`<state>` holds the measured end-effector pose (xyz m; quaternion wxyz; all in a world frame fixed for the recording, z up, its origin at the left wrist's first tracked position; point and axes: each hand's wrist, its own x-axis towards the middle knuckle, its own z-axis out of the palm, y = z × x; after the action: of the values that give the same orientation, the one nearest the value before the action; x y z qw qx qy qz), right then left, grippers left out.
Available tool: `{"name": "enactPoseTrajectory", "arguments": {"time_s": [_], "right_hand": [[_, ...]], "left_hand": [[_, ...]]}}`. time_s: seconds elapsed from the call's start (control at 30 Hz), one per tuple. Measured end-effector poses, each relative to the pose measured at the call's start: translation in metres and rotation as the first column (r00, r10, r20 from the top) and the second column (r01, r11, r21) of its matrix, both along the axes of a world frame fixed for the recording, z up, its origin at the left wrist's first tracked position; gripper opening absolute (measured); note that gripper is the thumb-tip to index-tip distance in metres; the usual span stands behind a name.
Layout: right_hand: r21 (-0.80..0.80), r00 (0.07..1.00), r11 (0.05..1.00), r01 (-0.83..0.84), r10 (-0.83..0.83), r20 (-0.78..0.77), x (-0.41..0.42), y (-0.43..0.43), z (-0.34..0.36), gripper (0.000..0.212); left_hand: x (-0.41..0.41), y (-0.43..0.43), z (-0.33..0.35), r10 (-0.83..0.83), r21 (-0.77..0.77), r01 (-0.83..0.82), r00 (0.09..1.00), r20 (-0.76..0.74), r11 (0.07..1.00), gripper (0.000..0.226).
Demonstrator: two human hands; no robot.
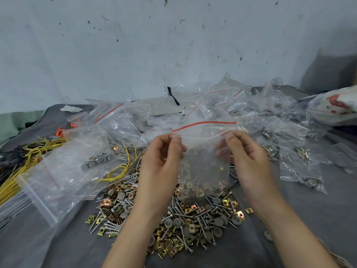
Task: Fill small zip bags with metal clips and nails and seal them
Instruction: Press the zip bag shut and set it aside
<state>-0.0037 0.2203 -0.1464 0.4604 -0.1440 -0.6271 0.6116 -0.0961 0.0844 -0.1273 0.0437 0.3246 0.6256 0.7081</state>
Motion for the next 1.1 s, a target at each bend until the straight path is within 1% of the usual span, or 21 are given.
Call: {"name": "enactPoseTrajectory", "arguments": {"time_s": [0.13,0.27,0.33,0.4,0.5,0.57,0.7,0.8,1.0,1.1], "right_hand": [[-0.013,1.000,1.000,0.021,-0.021,-0.003,0.0016,0.0010,0.0012,0.017],[-0.024,0.999,0.999,0.048,-0.048,0.005,0.0035,0.0024,0.0013,0.018],[-0.052,1.000,0.999,0.017,-0.017,0.005,0.0039,0.0022,0.0009,0.018],[-0.035,0.999,0.999,-0.032,0.032,0.013,0.0050,0.0026,0.0003,0.017],[0.025,0.998,0.998,-0.064,0.063,0.016,0.0060,0.0022,0.0013,0.030],[0.000,0.998,0.998,-0.061,0.061,0.003,0.0066,0.0029,0.0021,0.032],[-0.089,0.995,0.992,-0.088,0.084,-0.049,0.0066,0.0043,0.0022,0.027],[-0.134,0.993,0.985,-0.109,0.100,-0.069,0.0060,0.0043,0.0026,0.031],[-0.176,0.990,0.977,-0.117,0.102,-0.094,0.0048,0.0040,0.0030,0.025],[-0.176,0.990,0.976,-0.126,0.111,-0.091,0.0050,0.0036,0.0032,0.027]], "left_hand": [[-0.0013,0.0019,0.0017,0.041,0.033,-0.040,0.999,-0.014,0.999,0.017],[-0.0010,0.0032,0.0021,0.039,0.047,-0.039,0.999,0.003,0.998,0.017],[0.0004,0.0050,0.0016,0.039,0.047,-0.039,0.999,0.006,0.998,0.018],[0.0010,0.0060,0.0008,0.039,0.057,-0.040,0.999,0.011,0.998,0.019],[-0.0003,0.0050,0.0002,0.033,0.071,-0.035,0.999,0.029,0.997,0.020],[-0.0016,0.0045,0.0000,0.033,0.082,-0.037,0.998,0.055,0.996,0.019],[-0.0032,0.0035,0.0005,0.004,0.108,-0.019,0.990,0.139,0.994,0.018],[-0.0051,0.0023,0.0002,-0.028,0.120,0.006,0.982,0.187,0.993,0.020],[-0.0064,0.0009,0.0005,-0.077,0.144,0.043,0.969,0.235,0.989,0.016],[-0.0074,0.0000,0.0003,-0.095,0.158,0.055,0.962,0.257,0.986,0.017]]}}
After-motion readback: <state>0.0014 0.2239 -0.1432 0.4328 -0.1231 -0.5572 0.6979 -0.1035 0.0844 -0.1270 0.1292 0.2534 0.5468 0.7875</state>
